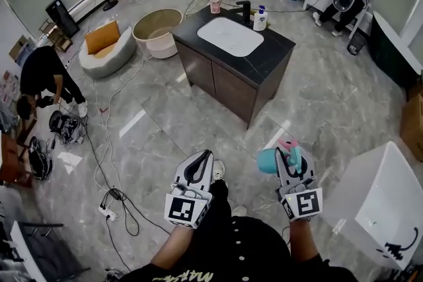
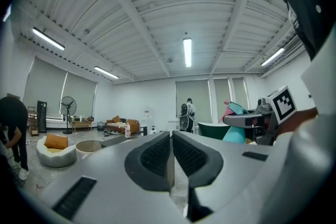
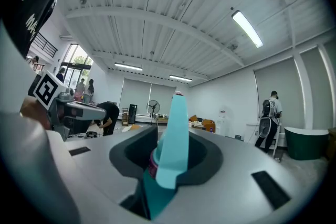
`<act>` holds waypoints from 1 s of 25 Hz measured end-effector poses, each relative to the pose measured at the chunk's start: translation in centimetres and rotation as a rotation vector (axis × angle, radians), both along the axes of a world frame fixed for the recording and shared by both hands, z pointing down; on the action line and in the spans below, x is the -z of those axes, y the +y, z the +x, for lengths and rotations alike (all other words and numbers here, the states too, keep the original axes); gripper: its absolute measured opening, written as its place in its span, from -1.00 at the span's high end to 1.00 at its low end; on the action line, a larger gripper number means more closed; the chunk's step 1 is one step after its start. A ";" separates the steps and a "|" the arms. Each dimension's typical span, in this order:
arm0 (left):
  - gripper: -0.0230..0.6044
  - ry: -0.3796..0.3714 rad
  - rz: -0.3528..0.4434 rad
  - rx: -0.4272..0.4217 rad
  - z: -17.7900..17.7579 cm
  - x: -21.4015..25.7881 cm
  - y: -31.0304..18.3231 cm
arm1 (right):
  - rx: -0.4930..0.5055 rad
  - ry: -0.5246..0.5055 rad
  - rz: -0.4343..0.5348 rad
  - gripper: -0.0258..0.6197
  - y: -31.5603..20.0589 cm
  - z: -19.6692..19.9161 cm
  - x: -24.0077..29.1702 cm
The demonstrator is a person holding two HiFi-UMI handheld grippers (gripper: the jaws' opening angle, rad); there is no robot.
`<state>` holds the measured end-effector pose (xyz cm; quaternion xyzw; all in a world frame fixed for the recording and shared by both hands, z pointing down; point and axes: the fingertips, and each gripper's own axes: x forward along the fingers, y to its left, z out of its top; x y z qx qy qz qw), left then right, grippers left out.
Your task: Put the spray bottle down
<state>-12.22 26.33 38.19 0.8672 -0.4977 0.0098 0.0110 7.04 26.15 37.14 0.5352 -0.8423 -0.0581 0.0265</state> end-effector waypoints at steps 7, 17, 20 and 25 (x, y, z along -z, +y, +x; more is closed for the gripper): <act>0.85 0.016 0.006 -0.052 1.8 -0.6 -8.0 | -0.033 0.018 -0.002 0.60 -6.8 1.3 -0.5; 0.85 0.022 0.024 -0.086 0.8 1.4 -22.1 | -0.082 0.036 0.024 0.60 -20.2 1.2 2.1; 0.85 0.025 0.037 -0.100 0.3 1.9 -25.6 | -0.096 0.037 0.033 0.60 -23.6 0.7 2.5; 0.85 0.027 0.031 -0.115 -0.9 2.0 -30.5 | -0.114 0.037 0.028 0.60 -28.4 -0.6 2.5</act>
